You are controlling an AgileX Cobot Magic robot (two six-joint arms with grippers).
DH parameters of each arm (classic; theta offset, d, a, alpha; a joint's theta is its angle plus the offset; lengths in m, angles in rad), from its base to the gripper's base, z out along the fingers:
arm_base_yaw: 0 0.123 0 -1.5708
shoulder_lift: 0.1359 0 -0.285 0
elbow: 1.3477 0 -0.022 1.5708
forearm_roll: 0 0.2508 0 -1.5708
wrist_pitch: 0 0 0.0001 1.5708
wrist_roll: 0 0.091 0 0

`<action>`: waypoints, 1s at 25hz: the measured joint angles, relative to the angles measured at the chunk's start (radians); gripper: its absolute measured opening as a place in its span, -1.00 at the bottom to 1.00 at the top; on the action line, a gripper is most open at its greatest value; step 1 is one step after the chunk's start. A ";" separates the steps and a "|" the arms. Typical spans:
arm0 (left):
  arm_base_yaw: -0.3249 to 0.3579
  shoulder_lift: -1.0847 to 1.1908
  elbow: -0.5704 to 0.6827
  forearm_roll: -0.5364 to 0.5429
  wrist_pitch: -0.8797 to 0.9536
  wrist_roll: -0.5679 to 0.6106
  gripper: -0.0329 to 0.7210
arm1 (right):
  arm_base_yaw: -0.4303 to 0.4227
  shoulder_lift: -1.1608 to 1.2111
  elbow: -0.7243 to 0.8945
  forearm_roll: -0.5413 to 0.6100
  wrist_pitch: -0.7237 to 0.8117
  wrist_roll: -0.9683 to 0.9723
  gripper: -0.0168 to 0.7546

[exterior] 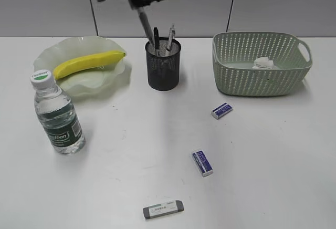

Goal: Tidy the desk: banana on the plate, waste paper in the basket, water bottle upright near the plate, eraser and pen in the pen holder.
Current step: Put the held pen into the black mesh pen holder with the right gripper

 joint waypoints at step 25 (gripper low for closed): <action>0.000 0.000 0.000 0.000 0.000 0.000 -0.26 | -0.299 0.208 0.302 -0.296 -0.984 0.178 -0.67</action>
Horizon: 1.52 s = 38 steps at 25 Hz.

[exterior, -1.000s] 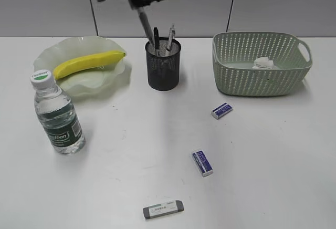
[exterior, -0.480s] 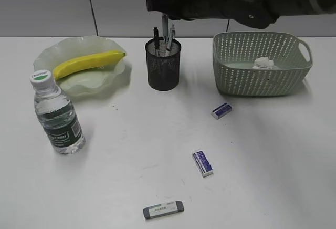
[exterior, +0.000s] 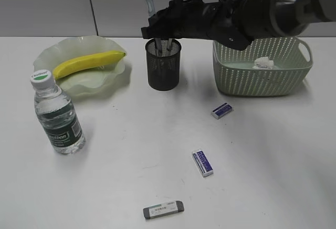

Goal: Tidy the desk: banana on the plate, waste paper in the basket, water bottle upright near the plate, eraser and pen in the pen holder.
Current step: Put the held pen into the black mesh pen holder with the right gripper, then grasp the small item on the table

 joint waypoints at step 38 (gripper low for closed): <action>0.000 0.000 0.000 0.000 0.000 0.000 -0.27 | -0.033 -0.394 -0.009 0.386 0.947 -0.436 0.07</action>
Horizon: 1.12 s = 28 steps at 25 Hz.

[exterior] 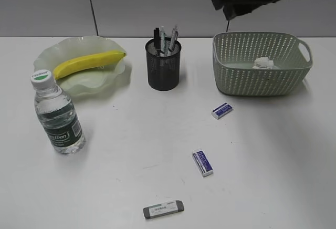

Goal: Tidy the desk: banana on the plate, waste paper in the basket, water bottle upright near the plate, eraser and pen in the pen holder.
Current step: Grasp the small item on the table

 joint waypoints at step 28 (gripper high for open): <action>0.000 0.061 -0.002 0.034 -0.008 0.010 -0.27 | 0.000 -1.499 0.970 0.271 0.191 -0.242 -0.02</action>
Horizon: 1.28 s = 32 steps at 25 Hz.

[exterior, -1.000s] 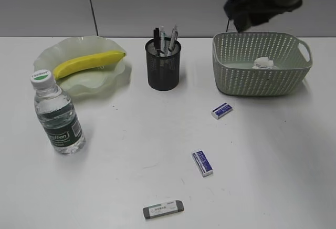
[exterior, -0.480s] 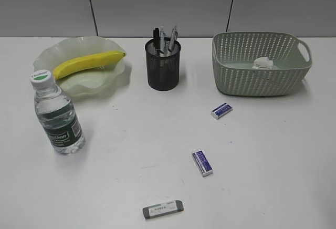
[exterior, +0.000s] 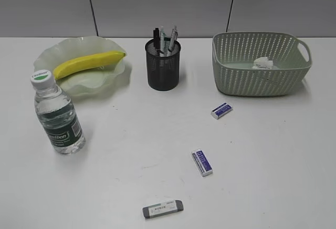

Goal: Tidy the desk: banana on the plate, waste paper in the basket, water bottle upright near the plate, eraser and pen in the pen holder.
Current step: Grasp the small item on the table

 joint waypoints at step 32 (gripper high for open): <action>-0.324 1.483 -0.422 -0.176 -0.354 0.574 -0.13 | 0.000 -0.103 0.020 0.000 0.146 -0.049 -0.07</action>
